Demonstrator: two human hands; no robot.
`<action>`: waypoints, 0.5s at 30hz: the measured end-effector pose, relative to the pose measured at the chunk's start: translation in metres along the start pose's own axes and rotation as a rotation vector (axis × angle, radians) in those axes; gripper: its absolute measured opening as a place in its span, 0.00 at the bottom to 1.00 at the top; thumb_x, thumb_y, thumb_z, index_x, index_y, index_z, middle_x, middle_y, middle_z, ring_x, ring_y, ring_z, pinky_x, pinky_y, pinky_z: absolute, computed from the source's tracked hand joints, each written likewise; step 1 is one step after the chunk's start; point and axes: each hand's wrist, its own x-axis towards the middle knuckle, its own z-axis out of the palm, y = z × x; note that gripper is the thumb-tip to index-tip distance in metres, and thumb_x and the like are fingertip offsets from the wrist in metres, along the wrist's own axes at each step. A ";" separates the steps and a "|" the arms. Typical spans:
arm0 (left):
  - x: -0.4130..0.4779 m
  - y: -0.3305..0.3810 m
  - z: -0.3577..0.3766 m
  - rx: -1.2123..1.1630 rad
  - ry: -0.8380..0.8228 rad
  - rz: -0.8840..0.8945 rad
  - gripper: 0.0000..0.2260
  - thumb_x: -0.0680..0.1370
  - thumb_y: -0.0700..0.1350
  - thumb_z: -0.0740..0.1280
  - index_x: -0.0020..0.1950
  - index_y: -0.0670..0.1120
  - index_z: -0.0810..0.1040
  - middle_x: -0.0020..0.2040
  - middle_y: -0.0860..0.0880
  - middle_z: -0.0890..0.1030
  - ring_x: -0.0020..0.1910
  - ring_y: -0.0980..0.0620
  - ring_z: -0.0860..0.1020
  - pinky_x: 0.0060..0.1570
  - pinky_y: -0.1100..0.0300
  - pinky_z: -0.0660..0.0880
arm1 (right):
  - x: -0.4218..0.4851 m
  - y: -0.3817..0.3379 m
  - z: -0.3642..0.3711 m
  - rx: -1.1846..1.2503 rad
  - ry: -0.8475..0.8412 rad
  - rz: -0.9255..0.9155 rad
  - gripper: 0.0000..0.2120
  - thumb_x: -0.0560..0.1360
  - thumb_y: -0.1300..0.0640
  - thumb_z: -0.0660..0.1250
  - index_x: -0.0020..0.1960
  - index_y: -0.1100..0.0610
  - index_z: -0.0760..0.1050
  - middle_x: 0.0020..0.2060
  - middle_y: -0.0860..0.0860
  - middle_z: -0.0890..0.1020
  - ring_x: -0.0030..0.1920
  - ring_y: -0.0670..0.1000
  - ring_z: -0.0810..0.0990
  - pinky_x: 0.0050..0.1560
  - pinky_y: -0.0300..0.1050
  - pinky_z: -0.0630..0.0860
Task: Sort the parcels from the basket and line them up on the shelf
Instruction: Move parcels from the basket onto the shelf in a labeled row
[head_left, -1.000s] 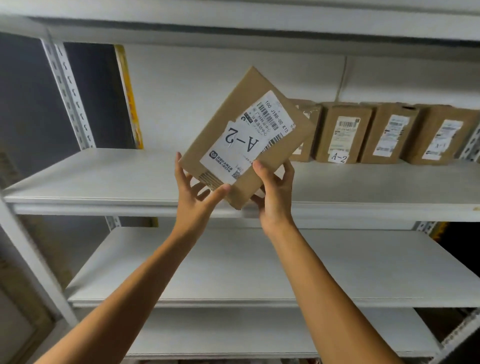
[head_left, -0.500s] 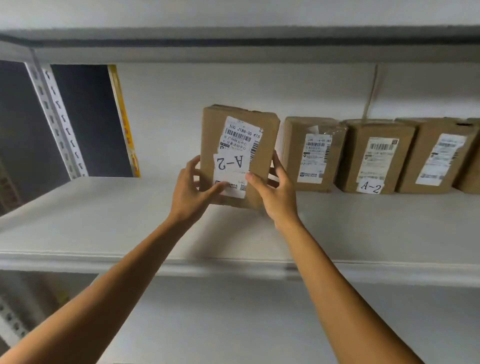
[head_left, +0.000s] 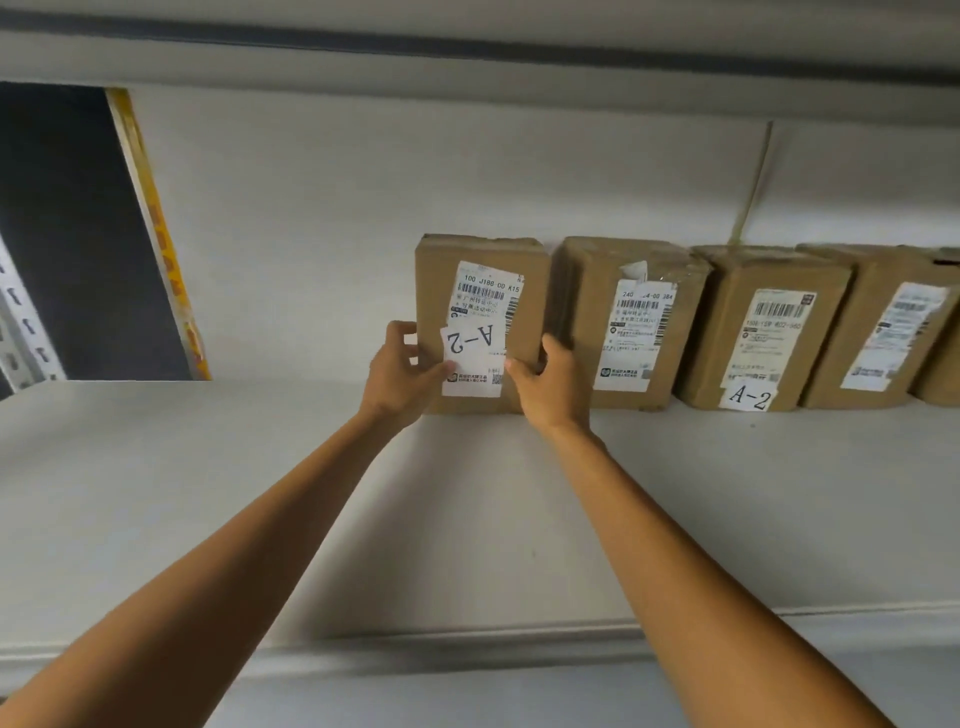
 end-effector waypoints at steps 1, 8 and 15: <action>0.005 -0.003 0.001 -0.011 -0.004 -0.031 0.22 0.73 0.42 0.73 0.63 0.43 0.68 0.55 0.46 0.78 0.48 0.48 0.80 0.47 0.52 0.79 | 0.002 0.003 0.005 0.010 0.010 0.017 0.12 0.75 0.56 0.70 0.57 0.59 0.77 0.53 0.55 0.84 0.53 0.56 0.82 0.56 0.50 0.78; 0.016 -0.017 -0.001 0.073 0.084 0.084 0.19 0.71 0.47 0.74 0.60 0.45 0.78 0.52 0.50 0.83 0.50 0.51 0.81 0.52 0.56 0.77 | 0.005 -0.001 0.023 0.047 0.086 0.062 0.05 0.77 0.58 0.67 0.50 0.59 0.76 0.47 0.57 0.83 0.44 0.49 0.76 0.49 0.42 0.74; 0.014 -0.018 -0.020 -0.010 -0.102 0.069 0.20 0.78 0.44 0.66 0.70 0.47 0.72 0.59 0.51 0.80 0.44 0.59 0.79 0.42 0.74 0.74 | 0.005 -0.017 0.011 -0.010 -0.003 0.167 0.08 0.76 0.55 0.68 0.49 0.59 0.74 0.49 0.56 0.82 0.48 0.55 0.80 0.52 0.50 0.78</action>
